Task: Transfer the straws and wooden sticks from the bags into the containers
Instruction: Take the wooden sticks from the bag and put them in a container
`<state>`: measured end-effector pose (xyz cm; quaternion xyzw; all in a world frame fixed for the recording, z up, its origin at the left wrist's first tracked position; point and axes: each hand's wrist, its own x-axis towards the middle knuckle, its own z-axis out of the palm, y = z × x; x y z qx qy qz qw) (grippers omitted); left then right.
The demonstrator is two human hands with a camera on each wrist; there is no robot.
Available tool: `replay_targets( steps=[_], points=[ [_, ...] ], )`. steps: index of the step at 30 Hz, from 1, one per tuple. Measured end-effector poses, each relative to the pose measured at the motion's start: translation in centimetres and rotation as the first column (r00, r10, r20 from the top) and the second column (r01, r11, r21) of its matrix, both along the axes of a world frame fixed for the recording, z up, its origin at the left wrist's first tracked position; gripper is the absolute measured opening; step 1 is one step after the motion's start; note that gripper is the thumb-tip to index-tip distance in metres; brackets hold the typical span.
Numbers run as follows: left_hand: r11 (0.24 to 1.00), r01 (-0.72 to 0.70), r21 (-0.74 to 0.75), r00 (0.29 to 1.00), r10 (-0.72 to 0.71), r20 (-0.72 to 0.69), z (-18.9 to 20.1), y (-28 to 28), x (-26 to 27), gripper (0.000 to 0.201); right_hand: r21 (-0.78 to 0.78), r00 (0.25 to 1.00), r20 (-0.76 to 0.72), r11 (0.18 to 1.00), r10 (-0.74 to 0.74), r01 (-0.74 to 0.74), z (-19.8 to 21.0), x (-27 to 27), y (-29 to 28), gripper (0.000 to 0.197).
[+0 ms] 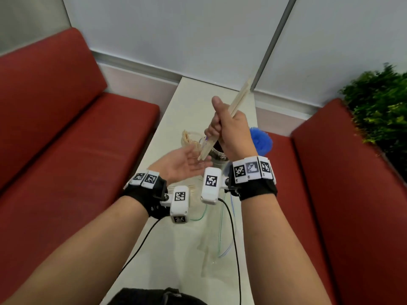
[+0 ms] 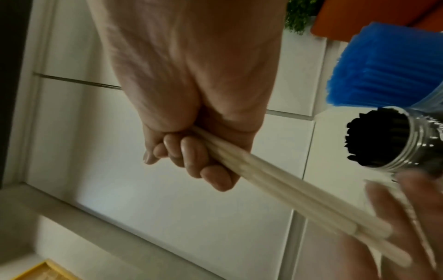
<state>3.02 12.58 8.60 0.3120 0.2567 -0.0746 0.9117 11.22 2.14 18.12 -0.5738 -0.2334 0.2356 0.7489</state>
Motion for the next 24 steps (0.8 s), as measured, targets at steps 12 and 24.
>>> replay_targets(
  steps=[12,24],
  points=[
    [0.991,0.018,-0.134,0.997,-0.027,-0.068,-0.6,-1.5,1.2,0.029,-0.124,0.99,0.116,0.99,0.083,-0.069,1.3,-1.7,-0.4,0.045],
    [0.984,-0.111,-0.141,0.985,0.091,-0.146,-4.7,-0.9,1.0,0.024,-0.696,0.915,0.288,0.718,0.281,-0.002,0.2,-0.2,-1.1,0.029]
  ],
)
